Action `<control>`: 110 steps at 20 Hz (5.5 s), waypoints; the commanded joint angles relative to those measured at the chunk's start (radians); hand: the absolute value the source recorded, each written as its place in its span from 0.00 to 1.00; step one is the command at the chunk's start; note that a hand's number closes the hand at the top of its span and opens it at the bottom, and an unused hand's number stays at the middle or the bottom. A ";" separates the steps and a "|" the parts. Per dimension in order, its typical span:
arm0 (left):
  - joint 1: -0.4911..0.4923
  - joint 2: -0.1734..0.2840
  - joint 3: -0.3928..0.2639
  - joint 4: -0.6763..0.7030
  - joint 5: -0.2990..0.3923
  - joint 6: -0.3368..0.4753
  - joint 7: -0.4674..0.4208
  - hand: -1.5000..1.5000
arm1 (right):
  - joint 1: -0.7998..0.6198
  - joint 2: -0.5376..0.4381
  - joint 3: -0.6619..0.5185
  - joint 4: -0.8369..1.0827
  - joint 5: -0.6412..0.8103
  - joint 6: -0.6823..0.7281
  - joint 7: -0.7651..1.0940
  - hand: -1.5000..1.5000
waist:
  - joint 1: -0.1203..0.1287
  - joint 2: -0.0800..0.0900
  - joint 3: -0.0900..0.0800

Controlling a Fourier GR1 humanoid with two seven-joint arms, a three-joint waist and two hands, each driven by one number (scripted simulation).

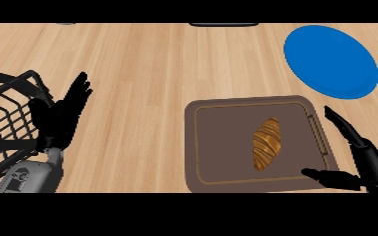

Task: Pick the croissant from the tray and place it in the plate

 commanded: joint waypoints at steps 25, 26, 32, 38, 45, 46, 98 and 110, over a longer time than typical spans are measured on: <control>-0.023 -0.077 0.114 0.071 -0.072 -0.101 -0.010 0.50 | -0.133 -0.028 0.192 -0.247 0.454 0.241 0.728 0.00 | 0.009 0.000 0.000; -0.042 -0.093 0.086 0.035 -0.101 -0.076 0.039 0.50 | -0.183 -0.005 0.183 -0.207 0.445 0.268 0.740 0.00 | 0.011 0.000 0.000; -0.001 -0.123 0.129 0.044 -0.144 -0.124 -0.005 0.50 | -0.122 0.093 0.176 -0.223 0.567 0.252 0.752 0.00 | 0.007 0.000 0.000; -0.034 -0.146 0.155 0.049 -0.170 -0.130 0.018 0.50 | -0.176 0.184 0.194 -0.108 0.675 0.227 0.745 0.00 | 0.008 0.000 0.000; 0.018 -0.158 0.153 -0.038 -0.192 -0.154 0.058 0.50 | -0.281 0.226 0.172 0.067 0.752 0.248 0.712 0.00 | 0.012 0.000 0.000; 0.006 -0.154 0.165 -0.042 -0.180 -0.156 0.078 0.50 | -0.291 0.224 0.176 0.097 0.756 0.260 0.693 0.00 | 0.013 0.000 0.000; -0.027 -0.170 0.207 -0.047 -0.227 -0.198 0.090 0.50 | -0.838 -0.048 -0.462 0.734 0.681 -0.282 0.294 1.00 | 0.034 0.011 0.002; -0.077 -0.207 0.196 0.025 -0.238 -0.193 0.050 0.50 | -0.927 -0.156 -0.461 1.076 0.719 -0.077 0.229 0.00 | 0.057 0.028 0.004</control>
